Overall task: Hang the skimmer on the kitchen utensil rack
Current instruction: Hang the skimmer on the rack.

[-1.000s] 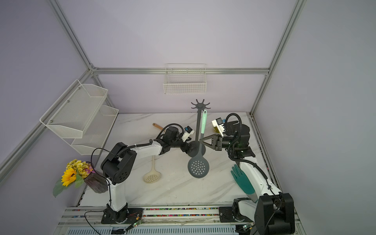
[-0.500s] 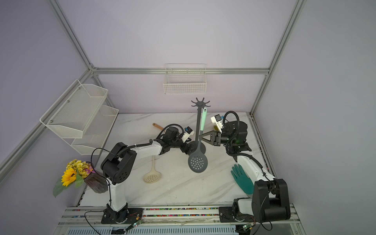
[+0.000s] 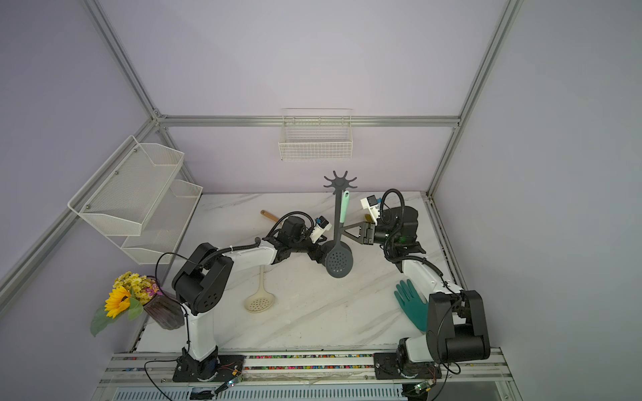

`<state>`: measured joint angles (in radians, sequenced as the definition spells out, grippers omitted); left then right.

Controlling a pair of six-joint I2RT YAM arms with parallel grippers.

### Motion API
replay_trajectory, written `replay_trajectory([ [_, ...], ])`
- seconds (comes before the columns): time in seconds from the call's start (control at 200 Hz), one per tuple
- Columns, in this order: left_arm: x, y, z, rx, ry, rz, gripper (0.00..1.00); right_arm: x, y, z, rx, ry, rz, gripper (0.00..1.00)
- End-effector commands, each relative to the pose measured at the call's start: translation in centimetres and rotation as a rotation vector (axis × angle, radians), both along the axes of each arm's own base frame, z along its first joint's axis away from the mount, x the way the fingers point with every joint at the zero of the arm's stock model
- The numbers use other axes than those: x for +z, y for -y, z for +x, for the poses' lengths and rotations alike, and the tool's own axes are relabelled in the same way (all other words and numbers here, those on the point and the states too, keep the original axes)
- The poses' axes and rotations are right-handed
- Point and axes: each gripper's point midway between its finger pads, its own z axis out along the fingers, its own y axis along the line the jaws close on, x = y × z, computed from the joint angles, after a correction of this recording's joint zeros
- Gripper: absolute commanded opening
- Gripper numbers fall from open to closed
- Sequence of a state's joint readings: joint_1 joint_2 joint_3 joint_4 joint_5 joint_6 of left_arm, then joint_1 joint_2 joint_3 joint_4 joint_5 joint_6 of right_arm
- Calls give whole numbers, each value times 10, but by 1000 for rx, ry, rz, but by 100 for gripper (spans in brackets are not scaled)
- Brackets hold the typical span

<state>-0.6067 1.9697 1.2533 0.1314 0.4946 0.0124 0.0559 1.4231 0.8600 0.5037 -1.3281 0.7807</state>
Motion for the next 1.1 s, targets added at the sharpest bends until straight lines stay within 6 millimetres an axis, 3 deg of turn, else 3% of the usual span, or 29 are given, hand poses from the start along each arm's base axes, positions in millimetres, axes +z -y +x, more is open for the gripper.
replay_trajectory([
  [0.0, 24, 2, 4, -20, 48, -28, 90, 22, 2, 6, -17, 90, 2, 47],
  [0.215, 24, 0, 5, -16, 54, -20, 90, 34, 17, 14, -117, 150, -9, 70],
  [0.28, 23, 0, 5, -16, 53, -16, 90, 47, 26, 12, -165, 189, -9, 77],
  [0.51, 22, -2, 7, -12, 57, -7, 90, 50, 50, 9, -370, 276, -230, 79],
  [0.53, 22, -2, 7, -13, 57, -6, 90, 50, 52, 7, -386, 283, -247, 94],
  [0.55, 22, -2, 7, -14, 57, -5, 90, 52, 55, 6, -406, 290, -262, 97],
  [0.695, 22, -2, 10, -32, 59, -19, 85, 70, 61, -10, -479, 350, -267, 97],
  [0.855, 16, 4, 15, -77, 67, -25, 67, 74, 58, -17, -456, 370, -260, 97],
  [1.095, -6, 12, 19, -102, 35, -8, 65, 70, 56, -17, -434, 383, -274, 97],
])
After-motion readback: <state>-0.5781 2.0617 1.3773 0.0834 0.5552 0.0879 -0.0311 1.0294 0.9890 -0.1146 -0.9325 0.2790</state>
